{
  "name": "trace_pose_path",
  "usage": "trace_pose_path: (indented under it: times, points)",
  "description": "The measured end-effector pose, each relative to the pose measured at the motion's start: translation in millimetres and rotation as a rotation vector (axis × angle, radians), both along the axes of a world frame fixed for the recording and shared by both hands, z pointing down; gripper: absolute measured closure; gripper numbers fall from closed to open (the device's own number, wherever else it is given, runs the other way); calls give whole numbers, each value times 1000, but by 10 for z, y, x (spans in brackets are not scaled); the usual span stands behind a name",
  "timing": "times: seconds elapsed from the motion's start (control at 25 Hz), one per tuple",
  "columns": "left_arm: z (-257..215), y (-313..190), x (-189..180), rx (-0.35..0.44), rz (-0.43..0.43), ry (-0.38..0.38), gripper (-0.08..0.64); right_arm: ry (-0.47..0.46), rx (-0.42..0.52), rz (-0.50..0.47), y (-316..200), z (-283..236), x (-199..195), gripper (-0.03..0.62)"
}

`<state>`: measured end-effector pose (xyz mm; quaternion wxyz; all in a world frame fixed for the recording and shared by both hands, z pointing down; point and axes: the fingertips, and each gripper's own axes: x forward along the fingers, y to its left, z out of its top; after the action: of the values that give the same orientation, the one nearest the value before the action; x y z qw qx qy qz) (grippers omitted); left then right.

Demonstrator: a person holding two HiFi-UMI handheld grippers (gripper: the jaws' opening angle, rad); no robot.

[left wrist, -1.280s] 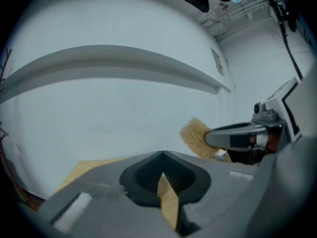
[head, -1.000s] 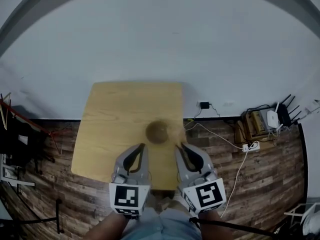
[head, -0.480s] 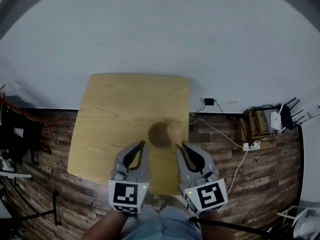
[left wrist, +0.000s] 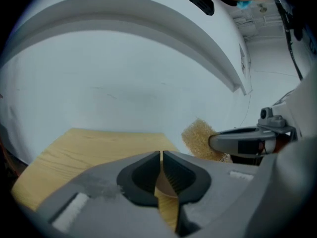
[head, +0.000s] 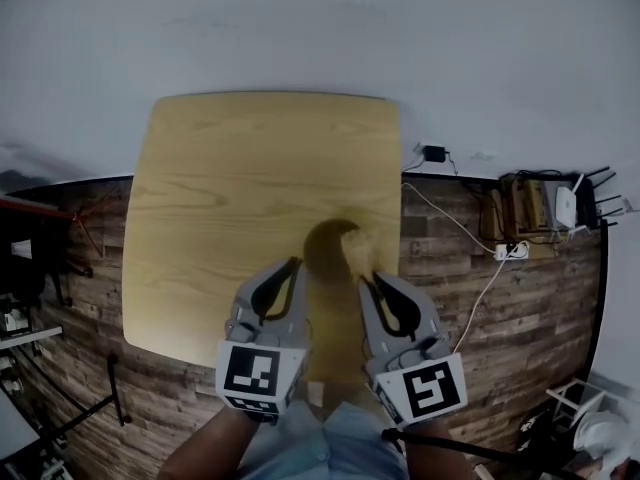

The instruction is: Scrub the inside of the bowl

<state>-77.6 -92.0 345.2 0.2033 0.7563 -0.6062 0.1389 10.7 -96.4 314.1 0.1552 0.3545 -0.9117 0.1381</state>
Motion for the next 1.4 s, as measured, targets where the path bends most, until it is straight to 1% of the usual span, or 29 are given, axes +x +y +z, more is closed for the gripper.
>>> trace_pose_path:
  times: [0.16, 0.28, 0.48, 0.84, 1.04, 1.12, 1.2, 1.4]
  points:
    - [290, -133, -25, -62, 5, 85, 521, 5, -29, 12, -65, 230, -62, 565]
    - [505, -159, -35, -119, 9, 132, 457, 16, -57, 13, -65, 356, -103, 565]
    - [738, -219, -47, -177, 18, 174, 451, 22, -73, 27, -128, 463, -125, 565]
    - [937, -283, -23, -249, 31, 197, 453, 35, -101, 33, -163, 558, -154, 565]
    - [991, -319, -33, -265, 27, 183, 454, 35, -104, 42, -199, 586, -137, 565]
    - [992, -336, -43, -268, 23, 177, 465, 32, -98, 44, -222, 584, -133, 565]
    - [1001, -344, -43, -272, 19, 167, 514, 31, -100, 43, -224, 594, -122, 565]
    - [1029, -346, -54, -286, 15, 151, 520, 34, -114, 36, -204, 658, -124, 565]
